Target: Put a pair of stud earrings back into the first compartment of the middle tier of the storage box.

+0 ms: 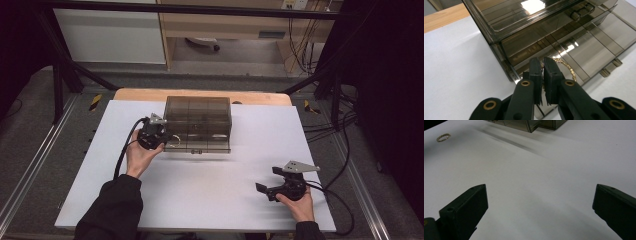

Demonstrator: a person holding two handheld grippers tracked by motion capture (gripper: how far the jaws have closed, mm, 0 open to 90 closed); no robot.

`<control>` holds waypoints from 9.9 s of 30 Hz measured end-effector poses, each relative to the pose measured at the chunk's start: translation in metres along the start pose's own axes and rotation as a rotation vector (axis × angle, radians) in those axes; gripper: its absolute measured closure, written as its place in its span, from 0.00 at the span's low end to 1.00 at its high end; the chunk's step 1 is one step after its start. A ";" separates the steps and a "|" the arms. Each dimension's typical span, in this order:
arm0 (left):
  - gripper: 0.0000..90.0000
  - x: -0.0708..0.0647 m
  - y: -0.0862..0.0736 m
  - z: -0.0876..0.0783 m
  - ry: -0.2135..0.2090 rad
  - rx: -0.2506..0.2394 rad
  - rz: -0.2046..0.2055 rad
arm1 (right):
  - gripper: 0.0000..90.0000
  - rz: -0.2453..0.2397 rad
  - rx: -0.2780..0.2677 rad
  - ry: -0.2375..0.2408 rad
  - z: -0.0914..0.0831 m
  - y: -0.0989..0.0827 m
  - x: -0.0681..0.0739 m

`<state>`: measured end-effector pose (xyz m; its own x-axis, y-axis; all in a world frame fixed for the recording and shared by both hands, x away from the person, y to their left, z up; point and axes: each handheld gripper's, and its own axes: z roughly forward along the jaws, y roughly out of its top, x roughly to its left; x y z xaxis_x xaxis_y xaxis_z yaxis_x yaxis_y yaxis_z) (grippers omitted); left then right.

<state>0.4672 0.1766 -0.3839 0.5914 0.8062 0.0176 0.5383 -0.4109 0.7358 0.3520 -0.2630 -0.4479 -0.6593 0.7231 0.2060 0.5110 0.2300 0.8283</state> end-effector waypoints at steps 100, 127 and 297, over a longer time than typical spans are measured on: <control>0.83 0.036 -0.155 -0.082 0.021 0.099 -0.087 | 0.01 -0.003 0.012 -0.001 0.001 -0.001 0.000; 0.96 0.034 -0.151 -0.083 0.025 0.113 -0.059 | 0.01 -0.004 0.010 0.000 0.001 -0.001 0.000; 0.11 0.028 -0.147 -0.067 -0.073 -0.069 0.017 | 0.01 -0.007 0.033 -0.014 0.001 -0.001 0.000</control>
<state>0.3643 0.2884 -0.4465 0.6440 0.7649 -0.0169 0.4866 -0.3924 0.7805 0.3519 -0.2621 -0.4498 -0.6554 0.7302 0.1931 0.5244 0.2560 0.8121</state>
